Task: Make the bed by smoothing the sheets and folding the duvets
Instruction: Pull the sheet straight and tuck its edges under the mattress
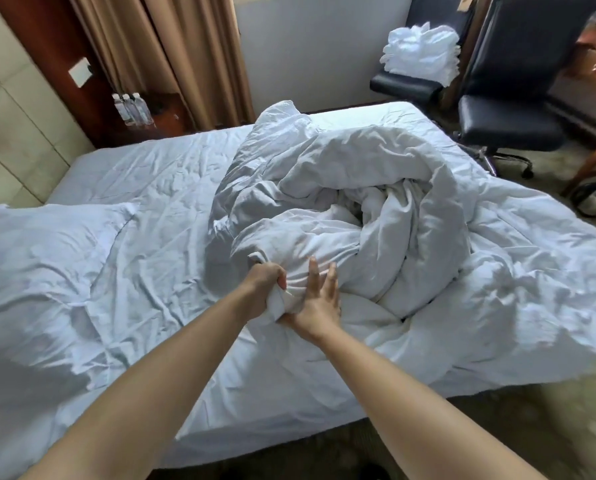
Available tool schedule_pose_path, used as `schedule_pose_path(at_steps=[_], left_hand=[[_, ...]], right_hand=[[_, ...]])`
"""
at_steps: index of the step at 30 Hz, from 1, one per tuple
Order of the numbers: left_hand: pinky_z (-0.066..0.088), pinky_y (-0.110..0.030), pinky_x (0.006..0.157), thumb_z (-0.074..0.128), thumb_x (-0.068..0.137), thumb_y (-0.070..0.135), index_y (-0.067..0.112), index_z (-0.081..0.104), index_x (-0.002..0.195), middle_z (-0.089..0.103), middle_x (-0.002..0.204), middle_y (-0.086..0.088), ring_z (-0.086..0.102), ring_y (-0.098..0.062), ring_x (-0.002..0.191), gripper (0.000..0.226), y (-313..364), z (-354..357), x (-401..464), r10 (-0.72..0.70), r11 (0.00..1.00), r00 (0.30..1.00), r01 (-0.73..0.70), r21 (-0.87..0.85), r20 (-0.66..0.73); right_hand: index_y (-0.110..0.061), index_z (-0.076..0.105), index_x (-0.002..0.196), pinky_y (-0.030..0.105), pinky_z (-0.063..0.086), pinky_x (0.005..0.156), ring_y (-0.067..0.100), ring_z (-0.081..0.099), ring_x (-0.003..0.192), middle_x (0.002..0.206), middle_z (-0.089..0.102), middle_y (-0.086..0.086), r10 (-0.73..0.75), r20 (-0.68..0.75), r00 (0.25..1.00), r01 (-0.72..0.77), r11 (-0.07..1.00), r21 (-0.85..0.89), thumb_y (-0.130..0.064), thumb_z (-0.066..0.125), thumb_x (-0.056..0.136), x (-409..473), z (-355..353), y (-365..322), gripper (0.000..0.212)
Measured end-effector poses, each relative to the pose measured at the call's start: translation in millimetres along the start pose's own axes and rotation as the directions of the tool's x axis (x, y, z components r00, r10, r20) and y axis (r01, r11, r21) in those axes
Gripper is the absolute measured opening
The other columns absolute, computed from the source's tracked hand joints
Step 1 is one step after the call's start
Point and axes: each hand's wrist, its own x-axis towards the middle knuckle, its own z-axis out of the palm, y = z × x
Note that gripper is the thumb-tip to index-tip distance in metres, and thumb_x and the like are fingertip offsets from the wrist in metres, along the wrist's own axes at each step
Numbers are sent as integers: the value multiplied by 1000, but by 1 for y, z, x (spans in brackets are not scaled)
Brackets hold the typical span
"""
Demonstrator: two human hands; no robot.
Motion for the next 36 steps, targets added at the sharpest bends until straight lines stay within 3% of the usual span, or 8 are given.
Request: schedule_pose_path(at_steps=[7, 12, 15, 19, 23, 27, 30, 36], left_hand=[[31, -24, 54, 39, 70, -19, 9, 41, 37, 37, 62, -6, 38, -19, 60, 43, -1, -126, 7, 94, 986, 995, -89, -139, 28], [39, -18, 49, 30, 69, -9, 11, 41, 35, 40, 48, -5, 39, -22, 53, 41, 22, -278, 19, 164, 938, 981, -188, -291, -107], [45, -29, 65, 34, 53, 0, 9, 46, 48, 46, 65, -14, 48, -29, 66, 16, 29, -352, 21, 175, 906, 976, -211, -367, -130], [41, -26, 57, 36, 45, -1, 10, 42, 65, 47, 71, -10, 49, -23, 62, 23, 7, -381, 7, 151, 898, 988, -147, -415, -25], [49, -26, 61, 47, 63, -5, 1, 52, 54, 61, 58, -10, 60, -22, 58, 12, -26, -392, 16, 120, 937, 985, -153, -314, -124], [58, -42, 73, 69, 24, 19, 5, 67, 62, 68, 68, -11, 69, -31, 72, 41, -65, -414, 80, 76, 945, 986, -119, -304, -150], [51, -33, 71, 76, 52, 12, 9, 56, 63, 58, 61, -6, 63, -26, 69, 23, -53, -412, 55, 22, 934, 987, -77, -348, -159], [52, -41, 85, 50, 86, -2, -3, 56, 80, 70, 67, -14, 64, -32, 77, 8, -35, -416, 38, -67, 909, 989, 7, -418, -129]], right_hand=[[-29, 6, 151, 37, 37, 104, 36, 36, 131, 149, 17, 19, 23, -202, 979, -20, 1000, 18, -34, 73, 76, -13, 68, -98, 100], [-13, 42, 122, 35, 42, 81, 34, 57, 105, 117, 56, 14, -107, -229, 967, 113, 993, 14, -39, 72, 77, -26, 125, -218, 60], [-13, 50, 114, 36, 43, 81, 34, 58, 105, 114, 60, 14, -232, -151, 961, 233, 972, -8, -36, 69, 81, -32, 161, -278, 45], [-10, 54, 114, 37, 43, 88, 36, 54, 108, 115, 54, 16, -239, -69, 969, 234, 970, -64, -24, 61, 86, -42, 207, -290, 32], [-9, 35, 138, 36, 37, 104, 35, 41, 127, 138, 33, 15, -229, 136, 964, 256, 936, -240, -22, 62, 83, -52, 235, -270, 63], [-14, -15, 151, 43, 20, 117, 29, -1, 147, 158, -18, 12, -78, 351, 933, 201, 922, -330, -50, 79, 69, -57, 255, -267, 129], [-15, -24, 148, 48, 20, 117, 31, -6, 147, 156, -27, 10, -37, 372, 928, 177, 920, -350, -55, 80, 64, -55, 270, -269, 140], [-15, 28, 136, 41, 45, 84, 37, 53, 108, 135, 34, 15, -188, 32, 982, 186, 906, -379, -9, 47, 93, -33, 288, -292, 47]])
